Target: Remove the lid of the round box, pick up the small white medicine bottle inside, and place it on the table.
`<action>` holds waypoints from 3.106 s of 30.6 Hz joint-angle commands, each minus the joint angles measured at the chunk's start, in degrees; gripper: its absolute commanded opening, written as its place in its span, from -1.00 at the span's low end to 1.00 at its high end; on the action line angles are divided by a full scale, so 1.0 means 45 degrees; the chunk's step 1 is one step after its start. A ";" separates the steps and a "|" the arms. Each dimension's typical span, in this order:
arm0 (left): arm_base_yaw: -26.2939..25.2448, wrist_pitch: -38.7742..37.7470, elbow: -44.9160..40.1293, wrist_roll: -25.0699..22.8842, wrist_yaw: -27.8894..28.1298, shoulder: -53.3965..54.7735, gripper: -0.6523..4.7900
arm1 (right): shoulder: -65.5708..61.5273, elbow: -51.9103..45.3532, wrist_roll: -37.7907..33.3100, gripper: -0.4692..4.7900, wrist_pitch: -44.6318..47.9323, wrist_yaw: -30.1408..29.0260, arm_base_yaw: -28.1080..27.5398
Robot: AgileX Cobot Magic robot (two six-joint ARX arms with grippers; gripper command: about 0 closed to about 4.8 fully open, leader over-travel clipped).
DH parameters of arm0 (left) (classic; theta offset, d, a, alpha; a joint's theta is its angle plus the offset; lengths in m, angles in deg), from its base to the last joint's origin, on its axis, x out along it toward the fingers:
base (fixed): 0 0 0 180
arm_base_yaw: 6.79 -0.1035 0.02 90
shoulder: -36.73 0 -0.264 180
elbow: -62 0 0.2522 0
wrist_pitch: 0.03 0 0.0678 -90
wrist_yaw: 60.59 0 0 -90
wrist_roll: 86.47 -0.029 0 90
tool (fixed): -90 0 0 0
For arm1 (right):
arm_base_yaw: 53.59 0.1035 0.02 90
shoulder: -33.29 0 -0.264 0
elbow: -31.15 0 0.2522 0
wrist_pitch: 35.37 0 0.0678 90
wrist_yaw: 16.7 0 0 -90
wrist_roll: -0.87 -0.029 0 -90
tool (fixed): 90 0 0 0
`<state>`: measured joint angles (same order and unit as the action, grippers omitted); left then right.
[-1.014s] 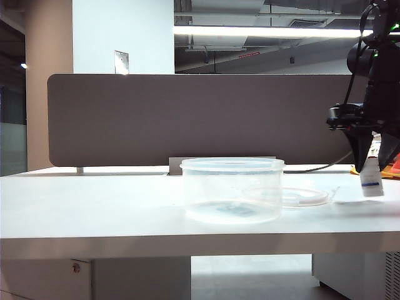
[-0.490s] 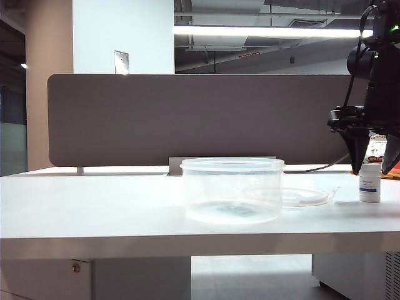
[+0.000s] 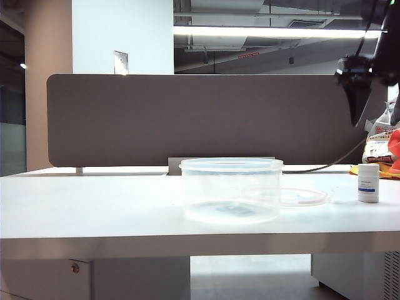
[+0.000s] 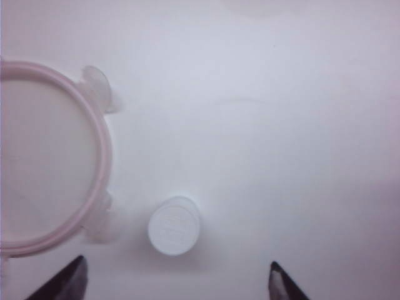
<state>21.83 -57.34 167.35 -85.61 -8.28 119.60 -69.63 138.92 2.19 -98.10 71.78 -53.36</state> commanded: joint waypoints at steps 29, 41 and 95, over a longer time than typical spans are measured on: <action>-0.0005 0.3837 -1.0608 0.1904 0.6824 -1.1958 -0.69 | 1.4275 -1.2410 -0.2395 -0.67 0.3614 -0.2210 0.2200; -0.0005 0.2735 -1.3143 0.2623 0.6994 -1.6130 -0.68 | 1.6806 -1.4838 -0.2390 -0.67 0.3512 -0.2249 0.2317; -0.7519 0.9374 -2.0264 0.0593 0.7422 -1.8374 -0.68 | 1.6849 -1.5062 -0.2375 -0.65 0.3517 -0.1642 0.2297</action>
<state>-11.98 -15.73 76.17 -82.79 26.16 36.96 6.13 71.04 -8.49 -83.04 64.28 -43.02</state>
